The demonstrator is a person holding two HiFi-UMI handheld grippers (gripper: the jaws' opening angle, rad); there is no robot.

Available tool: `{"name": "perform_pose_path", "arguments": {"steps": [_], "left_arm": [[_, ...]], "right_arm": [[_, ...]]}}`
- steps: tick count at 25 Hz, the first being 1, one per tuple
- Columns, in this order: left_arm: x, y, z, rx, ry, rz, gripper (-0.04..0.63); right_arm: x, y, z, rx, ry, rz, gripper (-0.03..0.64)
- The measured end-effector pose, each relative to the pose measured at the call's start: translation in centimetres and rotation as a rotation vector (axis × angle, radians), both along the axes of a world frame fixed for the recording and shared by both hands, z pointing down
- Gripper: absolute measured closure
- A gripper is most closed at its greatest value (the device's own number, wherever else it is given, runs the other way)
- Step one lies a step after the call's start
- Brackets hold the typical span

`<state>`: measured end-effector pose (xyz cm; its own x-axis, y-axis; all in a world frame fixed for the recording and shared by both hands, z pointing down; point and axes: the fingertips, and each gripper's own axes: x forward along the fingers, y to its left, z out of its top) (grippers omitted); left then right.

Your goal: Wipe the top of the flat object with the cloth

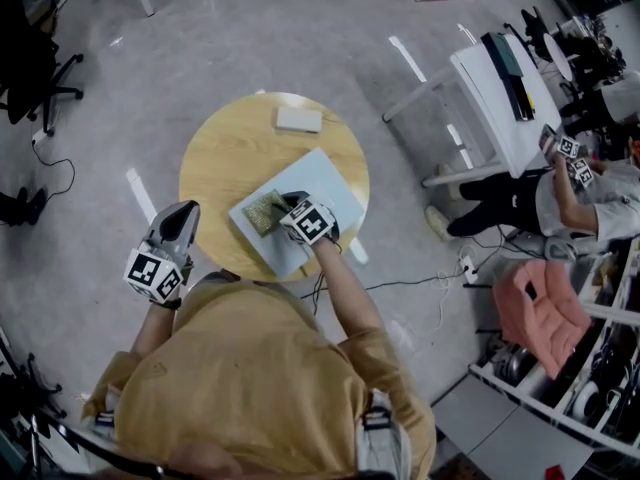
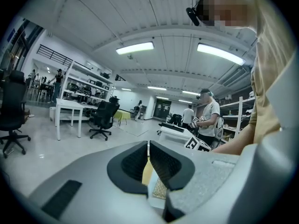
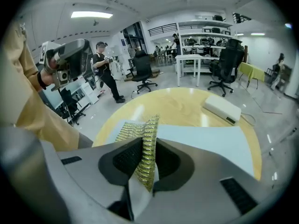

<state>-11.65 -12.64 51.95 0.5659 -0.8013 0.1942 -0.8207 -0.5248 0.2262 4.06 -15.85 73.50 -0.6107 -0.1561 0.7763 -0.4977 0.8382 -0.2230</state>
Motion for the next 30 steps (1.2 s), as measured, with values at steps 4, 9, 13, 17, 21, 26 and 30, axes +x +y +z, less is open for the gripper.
{"name": "perform_pose_path", "arguments": {"steps": [4,9,13,17,21,26,30], "left_arm": [[-0.3,0.2,0.4,-0.001,0.002,-0.006,0.58],[-0.4,0.8,-0.1,-0.007,-0.005,-0.011,0.58],[-0.5,1.3,0.2,-0.016,-0.005,-0.01,0.58],[-0.5,1.3,0.4,-0.02,-0.005,-0.015,0.58],[-0.9,1.2,0.6,-0.021,-0.009,-0.018,0.58],[-1.1,1.4,0.7,-0.026,-0.009,-0.024,0.58],[-1.1,1.8,0.7,-0.027,-0.011,-0.024,0.58]], "right_arm": [[1.9,-1.4,0.8,0.013,0.069,-0.008,0.551],[3.7,-3.2,0.4,0.073,0.124,-0.001,0.551],[5.2,-4.8,0.7,0.115,0.193,-0.004,0.551],[6.9,-6.8,0.6,0.139,0.242,0.005,0.55],[8.4,-8.7,0.5,0.17,0.275,0.034,0.551],[9.8,-10.2,0.6,0.197,0.296,0.068,0.549],[11.3,-11.4,0.4,0.219,0.322,0.099,0.55]]}}
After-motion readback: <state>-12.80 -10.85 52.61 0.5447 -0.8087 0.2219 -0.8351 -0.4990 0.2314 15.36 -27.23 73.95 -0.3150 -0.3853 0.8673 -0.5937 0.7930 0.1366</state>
